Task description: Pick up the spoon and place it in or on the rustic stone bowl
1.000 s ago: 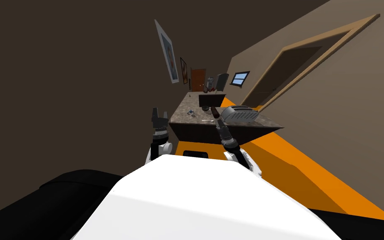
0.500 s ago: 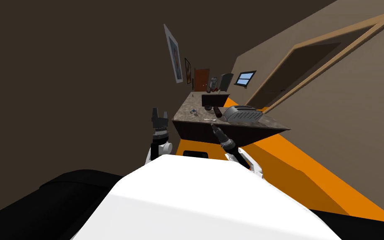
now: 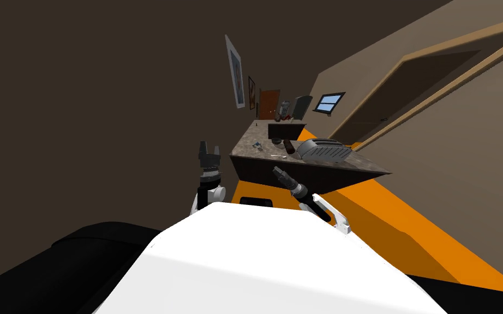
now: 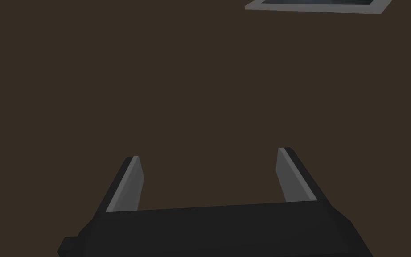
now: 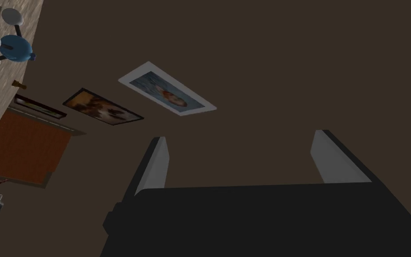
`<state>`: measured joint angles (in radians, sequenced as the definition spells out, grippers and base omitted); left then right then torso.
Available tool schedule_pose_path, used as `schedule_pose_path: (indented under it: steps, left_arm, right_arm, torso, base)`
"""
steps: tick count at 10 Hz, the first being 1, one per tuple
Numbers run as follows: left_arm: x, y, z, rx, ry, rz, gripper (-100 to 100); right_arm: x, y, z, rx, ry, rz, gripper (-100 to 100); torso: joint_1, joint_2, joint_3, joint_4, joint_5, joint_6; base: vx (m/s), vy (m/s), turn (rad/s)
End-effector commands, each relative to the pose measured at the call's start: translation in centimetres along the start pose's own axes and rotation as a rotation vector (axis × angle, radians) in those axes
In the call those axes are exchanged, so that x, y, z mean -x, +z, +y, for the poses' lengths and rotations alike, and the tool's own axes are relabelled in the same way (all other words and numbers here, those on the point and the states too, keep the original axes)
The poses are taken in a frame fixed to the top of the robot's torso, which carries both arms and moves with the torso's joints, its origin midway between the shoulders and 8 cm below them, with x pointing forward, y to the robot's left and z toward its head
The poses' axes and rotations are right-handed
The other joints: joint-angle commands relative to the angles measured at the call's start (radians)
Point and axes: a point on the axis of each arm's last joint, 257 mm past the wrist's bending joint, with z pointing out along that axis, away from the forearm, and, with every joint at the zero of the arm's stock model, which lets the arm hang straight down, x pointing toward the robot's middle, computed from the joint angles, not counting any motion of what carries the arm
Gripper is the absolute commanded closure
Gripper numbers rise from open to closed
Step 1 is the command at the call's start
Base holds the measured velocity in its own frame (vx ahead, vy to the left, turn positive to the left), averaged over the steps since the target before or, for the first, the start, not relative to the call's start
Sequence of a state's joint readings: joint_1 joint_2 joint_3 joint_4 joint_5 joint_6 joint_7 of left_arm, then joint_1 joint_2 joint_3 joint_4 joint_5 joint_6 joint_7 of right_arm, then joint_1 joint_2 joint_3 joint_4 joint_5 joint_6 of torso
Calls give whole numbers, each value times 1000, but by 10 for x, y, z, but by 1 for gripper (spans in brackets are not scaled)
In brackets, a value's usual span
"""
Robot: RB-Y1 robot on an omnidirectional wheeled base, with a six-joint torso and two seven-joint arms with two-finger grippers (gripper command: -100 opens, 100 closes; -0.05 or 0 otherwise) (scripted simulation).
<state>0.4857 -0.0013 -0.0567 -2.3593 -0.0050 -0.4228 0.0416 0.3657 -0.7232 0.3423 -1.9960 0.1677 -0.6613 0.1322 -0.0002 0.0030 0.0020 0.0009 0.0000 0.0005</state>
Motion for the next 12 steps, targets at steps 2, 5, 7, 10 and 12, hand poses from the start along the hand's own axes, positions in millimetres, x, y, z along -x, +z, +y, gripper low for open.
schedule_pose_path:
  steps: [2,5,7,10,12]
  left_arm:
    - [0,0,0,0,0,0,0]
    - [0,0,0,0,0,0,0]
    - [0,0,0,0,0,0,0]
    - [0,0,0,0,0,0,0]
    - [0,0,0,0,0,0,0]
  right_arm:
    - [-18,-14,-15,-19,-38,105,-100]
    - [-32,-29,-28,-37,-67,190,-100]
    - [-43,-46,-42,-58,-97,275,-100]
    - [-61,-80,-69,-101,-141,415,-100]
    - [-58,-87,-72,-108,-157,444,-100]
  torso:
    - [0,0,0,0,0,-1]
    - [0,-1,-1,0,0,0]
    - [0,-2,-1,-1,0,-1]
    - [0,-3,-1,-1,0,0]
    - [0,-3,-2,-1,0,0]
  base:
    - [-42,22,132]
    - [-26,19,97]
    - [-19,15,146]
    - [-12,21,175]
    - [-2,11,58]
